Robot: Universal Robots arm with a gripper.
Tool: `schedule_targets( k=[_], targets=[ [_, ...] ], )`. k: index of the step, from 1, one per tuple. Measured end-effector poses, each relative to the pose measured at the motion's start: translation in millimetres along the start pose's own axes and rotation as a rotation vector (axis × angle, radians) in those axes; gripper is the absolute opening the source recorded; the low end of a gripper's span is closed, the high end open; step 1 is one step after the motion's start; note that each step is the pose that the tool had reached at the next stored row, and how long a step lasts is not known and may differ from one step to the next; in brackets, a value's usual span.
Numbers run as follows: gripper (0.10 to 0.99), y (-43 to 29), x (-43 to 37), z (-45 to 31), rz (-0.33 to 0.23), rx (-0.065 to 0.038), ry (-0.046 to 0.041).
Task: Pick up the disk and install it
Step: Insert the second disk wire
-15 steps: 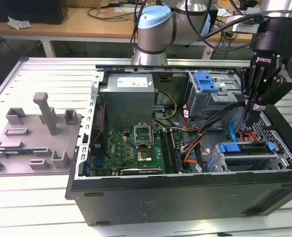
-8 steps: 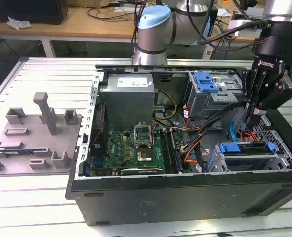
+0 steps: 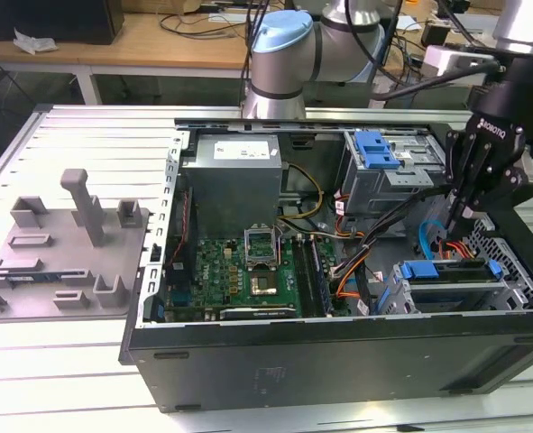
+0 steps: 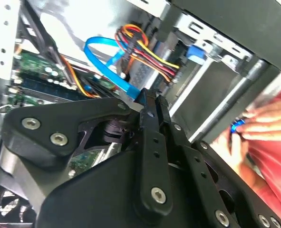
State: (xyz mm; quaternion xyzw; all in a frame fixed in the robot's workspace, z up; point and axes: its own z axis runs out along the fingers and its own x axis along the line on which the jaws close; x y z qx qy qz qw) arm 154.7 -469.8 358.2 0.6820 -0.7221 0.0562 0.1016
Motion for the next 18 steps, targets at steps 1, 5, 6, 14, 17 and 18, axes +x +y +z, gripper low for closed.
schedule_targets(
  k=[1,5,6,14,17,18],
  targets=[
    [0.161,0.0,1.0,0.1,-0.001,0.0,-0.0199],
    [0.161,-0.4,10.8,2.4,-0.007,-0.002,-0.1025],
    [0.161,-0.5,13.0,2.9,-0.007,-0.002,-0.1079],
    [0.161,-1.0,29.8,4.0,-0.01,-0.004,-0.1552],
    [0.161,-1.0,33.2,2.3,-0.01,-0.004,-0.155],
    [0.161,-1.0,34.6,2.2,-0.01,-0.004,-0.155]
  ],
)
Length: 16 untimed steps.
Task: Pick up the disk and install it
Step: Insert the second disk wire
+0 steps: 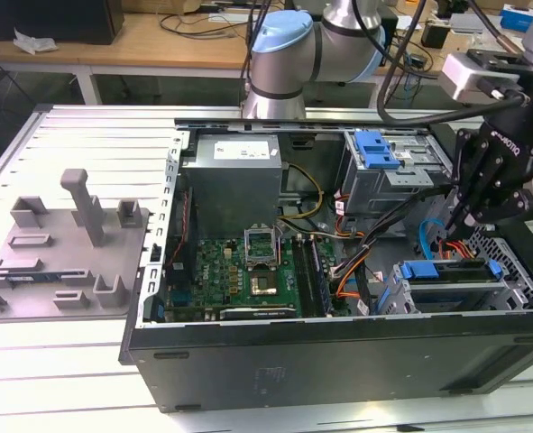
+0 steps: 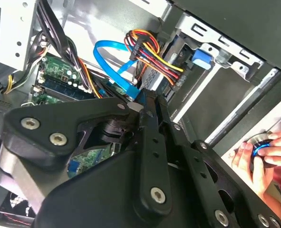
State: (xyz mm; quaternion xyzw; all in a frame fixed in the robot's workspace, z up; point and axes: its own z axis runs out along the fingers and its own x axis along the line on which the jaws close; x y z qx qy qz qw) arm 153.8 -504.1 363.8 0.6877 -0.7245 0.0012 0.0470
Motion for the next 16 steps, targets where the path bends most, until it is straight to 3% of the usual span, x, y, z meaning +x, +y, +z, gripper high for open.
schedule_targets(
  k=[5,7,9,16],
  targets=[
    [0.161,-0.4,12.1,0.3,0.0,0.0,-0.0034],
    [0.161,-0.5,16.3,0.7,-0.001,-0.001,-0.0136],
    [0.161,-0.5,16.5,0.6,-0.001,-0.001,-0.0198],
    [0.161,-0.5,16.6,0.7,-0.001,-0.001,-0.0216]
  ],
)
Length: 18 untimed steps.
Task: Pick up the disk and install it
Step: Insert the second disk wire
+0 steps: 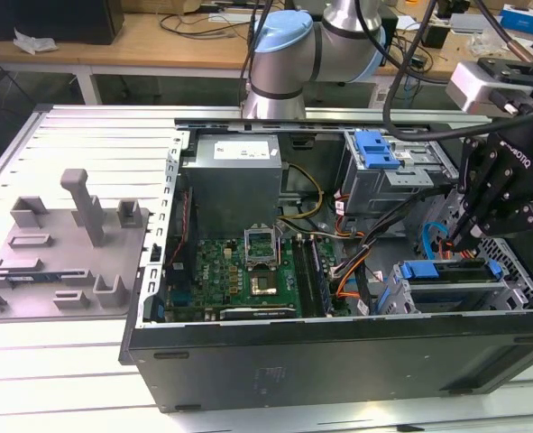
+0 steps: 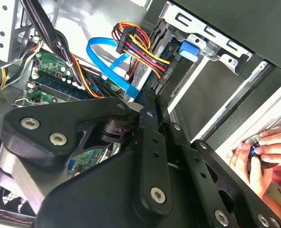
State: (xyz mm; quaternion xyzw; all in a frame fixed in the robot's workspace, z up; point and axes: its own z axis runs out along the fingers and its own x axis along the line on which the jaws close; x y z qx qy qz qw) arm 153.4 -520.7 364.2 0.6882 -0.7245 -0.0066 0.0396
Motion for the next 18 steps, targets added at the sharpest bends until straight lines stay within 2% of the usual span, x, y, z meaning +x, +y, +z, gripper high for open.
schedule_targets(
  k=[3,5,13,18],
  targets=[
    [0.161,0.0,0.2,0.1,0.0,0.0,-0.0018],
    [0.161,-0.1,1.2,0.7,-0.001,-0.001,-0.0102],
    [0.161,-0.5,6.8,2.0,-0.002,-0.001,-0.0263],
    [0.161,-0.5,7.1,2.2,-0.002,-0.001,-0.0266]
  ],
)
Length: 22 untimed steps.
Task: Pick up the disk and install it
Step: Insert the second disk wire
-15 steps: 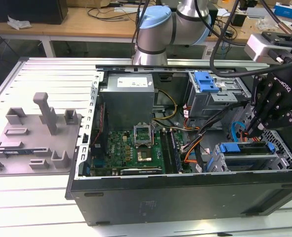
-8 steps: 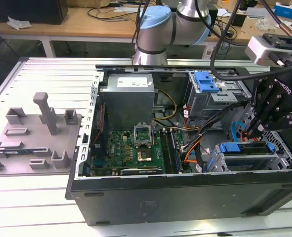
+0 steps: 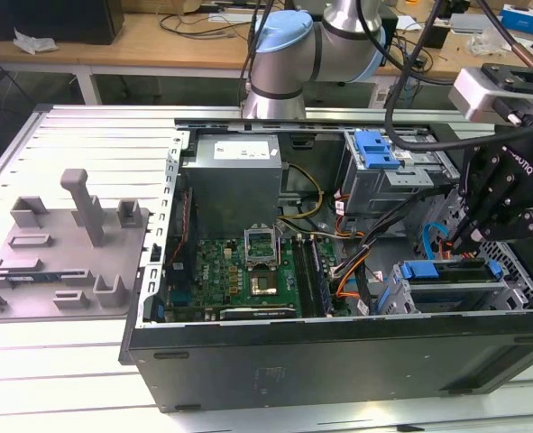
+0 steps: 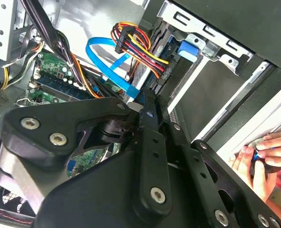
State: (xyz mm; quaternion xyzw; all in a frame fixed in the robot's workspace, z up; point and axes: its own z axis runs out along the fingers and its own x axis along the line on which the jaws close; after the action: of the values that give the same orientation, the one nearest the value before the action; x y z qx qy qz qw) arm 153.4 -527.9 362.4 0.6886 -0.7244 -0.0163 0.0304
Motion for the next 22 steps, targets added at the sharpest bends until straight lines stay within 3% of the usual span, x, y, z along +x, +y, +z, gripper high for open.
schedule_targets(
  k=[22],
  targets=[
    [0.161,-3.2,3.3,5.6,0.0,0.0,0.0]
  ],
)
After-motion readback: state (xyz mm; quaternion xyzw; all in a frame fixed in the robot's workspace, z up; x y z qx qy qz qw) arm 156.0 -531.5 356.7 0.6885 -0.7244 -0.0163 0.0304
